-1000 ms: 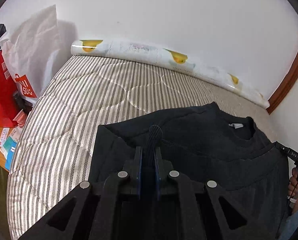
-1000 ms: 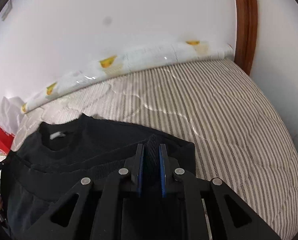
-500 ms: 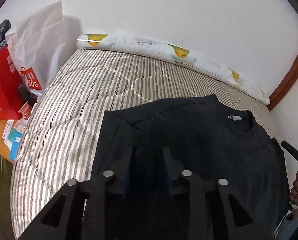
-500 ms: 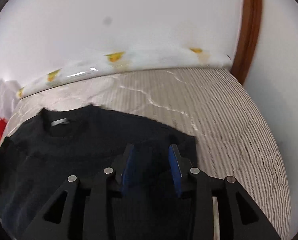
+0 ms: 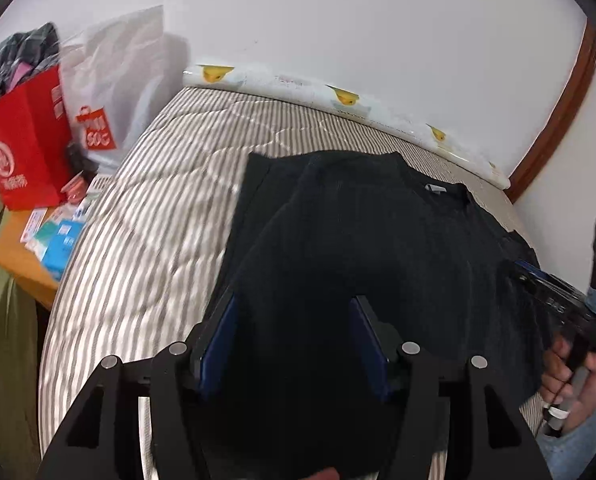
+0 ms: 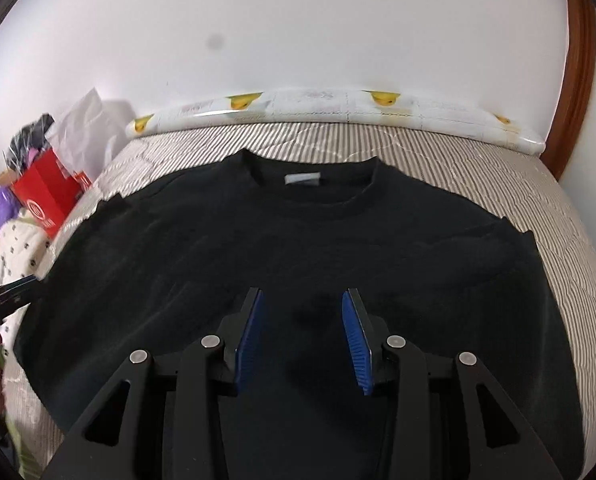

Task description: Fold small clothes

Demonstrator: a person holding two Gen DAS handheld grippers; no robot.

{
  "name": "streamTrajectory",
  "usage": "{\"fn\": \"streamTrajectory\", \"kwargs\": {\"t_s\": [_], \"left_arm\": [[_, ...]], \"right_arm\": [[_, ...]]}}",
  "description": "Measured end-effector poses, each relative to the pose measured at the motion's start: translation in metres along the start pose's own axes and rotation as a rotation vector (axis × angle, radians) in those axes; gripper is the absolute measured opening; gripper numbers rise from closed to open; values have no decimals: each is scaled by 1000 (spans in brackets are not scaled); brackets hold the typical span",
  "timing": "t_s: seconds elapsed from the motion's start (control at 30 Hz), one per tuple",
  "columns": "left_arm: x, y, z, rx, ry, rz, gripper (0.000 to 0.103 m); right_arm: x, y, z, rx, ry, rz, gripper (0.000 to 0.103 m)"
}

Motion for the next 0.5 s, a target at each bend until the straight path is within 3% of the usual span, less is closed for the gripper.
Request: {"fn": "streamTrajectory", "kwargs": {"t_s": [0.2, 0.33, 0.5], "left_arm": [[-34, 34, -19, -33, 65, 10, 55], [-55, 52, -28, -65, 108, 19, 55], [-81, 58, -31, -111, 168, -1, 55]], "right_arm": [[-25, -3, -27, 21, 23, -34, 40], [-47, -2, -34, -43, 88, -46, 40], [-62, 17, -39, -60, 133, -35, 40]]}}
Point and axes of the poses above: each gripper's, at about its wrist camera, not at the fingertips, and y roughly against the way its jaws point, z to its right, x to its top, the point moved 6 cm from there along -y, roughly the way its jaws point, and after that the axes turned 10 degrees about z, right-handed, at the moved point
